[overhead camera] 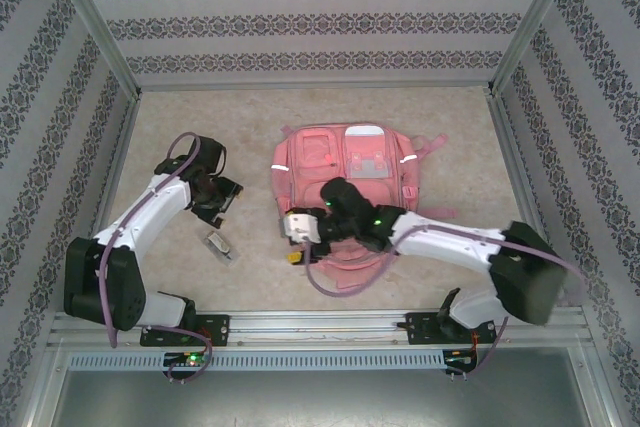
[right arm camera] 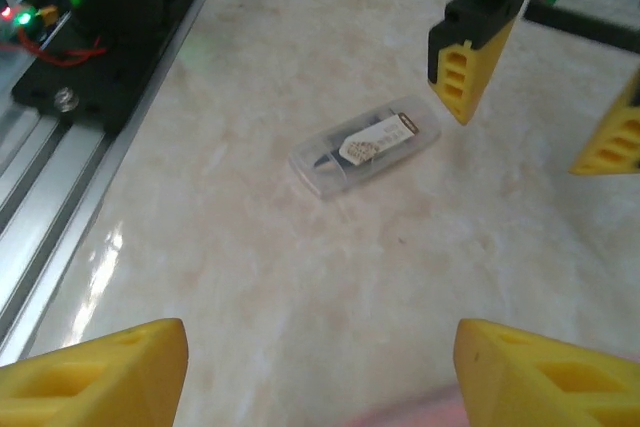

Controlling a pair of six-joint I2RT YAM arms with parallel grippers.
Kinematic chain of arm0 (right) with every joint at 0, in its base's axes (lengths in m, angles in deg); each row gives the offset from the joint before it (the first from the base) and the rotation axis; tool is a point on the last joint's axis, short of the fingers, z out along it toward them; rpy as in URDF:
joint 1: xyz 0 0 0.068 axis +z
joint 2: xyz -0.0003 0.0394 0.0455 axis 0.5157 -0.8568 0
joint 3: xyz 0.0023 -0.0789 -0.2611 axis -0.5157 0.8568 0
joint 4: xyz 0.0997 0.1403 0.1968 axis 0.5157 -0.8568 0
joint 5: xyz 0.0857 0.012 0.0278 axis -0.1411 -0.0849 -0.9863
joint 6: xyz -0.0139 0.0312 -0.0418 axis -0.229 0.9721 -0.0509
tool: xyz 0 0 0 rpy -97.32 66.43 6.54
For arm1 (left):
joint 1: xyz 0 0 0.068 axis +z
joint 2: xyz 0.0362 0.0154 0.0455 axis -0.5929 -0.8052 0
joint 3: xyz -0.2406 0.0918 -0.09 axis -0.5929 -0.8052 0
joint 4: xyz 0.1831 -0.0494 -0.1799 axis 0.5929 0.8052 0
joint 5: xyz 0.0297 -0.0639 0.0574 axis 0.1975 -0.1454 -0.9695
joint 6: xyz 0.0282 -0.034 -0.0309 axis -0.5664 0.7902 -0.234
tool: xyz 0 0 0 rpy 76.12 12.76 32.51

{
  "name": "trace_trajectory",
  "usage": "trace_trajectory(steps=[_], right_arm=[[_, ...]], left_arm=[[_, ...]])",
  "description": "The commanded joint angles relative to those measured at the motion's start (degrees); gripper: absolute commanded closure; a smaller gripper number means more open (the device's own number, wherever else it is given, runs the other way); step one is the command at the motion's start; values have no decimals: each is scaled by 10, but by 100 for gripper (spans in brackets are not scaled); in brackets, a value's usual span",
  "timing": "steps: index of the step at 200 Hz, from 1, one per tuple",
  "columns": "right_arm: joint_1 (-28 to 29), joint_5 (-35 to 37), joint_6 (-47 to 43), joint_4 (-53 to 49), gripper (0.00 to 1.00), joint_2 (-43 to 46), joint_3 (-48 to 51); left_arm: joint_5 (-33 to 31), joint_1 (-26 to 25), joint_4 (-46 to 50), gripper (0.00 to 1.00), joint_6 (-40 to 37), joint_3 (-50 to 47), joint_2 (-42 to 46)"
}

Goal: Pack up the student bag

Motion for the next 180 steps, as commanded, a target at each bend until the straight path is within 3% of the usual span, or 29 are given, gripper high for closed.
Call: trace_trajectory(steps=[1,17,39,58,79,132,180], right_arm=[[48,56,186,91,28,-81,-65],[74,123,313,120,28,-150,-122],[101,222,415,112,28,-233,-196],[121,313,425,61,29,-293,-266],[134,336,374,11,25,-345,-331],[139,316,368,-94,24,-465,-454],[146,320,371,-161,32,-501,-475]], left_arm=[[-63,33,82,29,-43,35,54],[-71,93,107,23,-107,39,79],[-61,191,150,17,-182,42,99],[-55,259,167,14,-238,40,115],[-32,312,168,13,-276,29,129],[72,323,124,10,-321,-22,131],[70,323,111,10,-338,-46,160]])
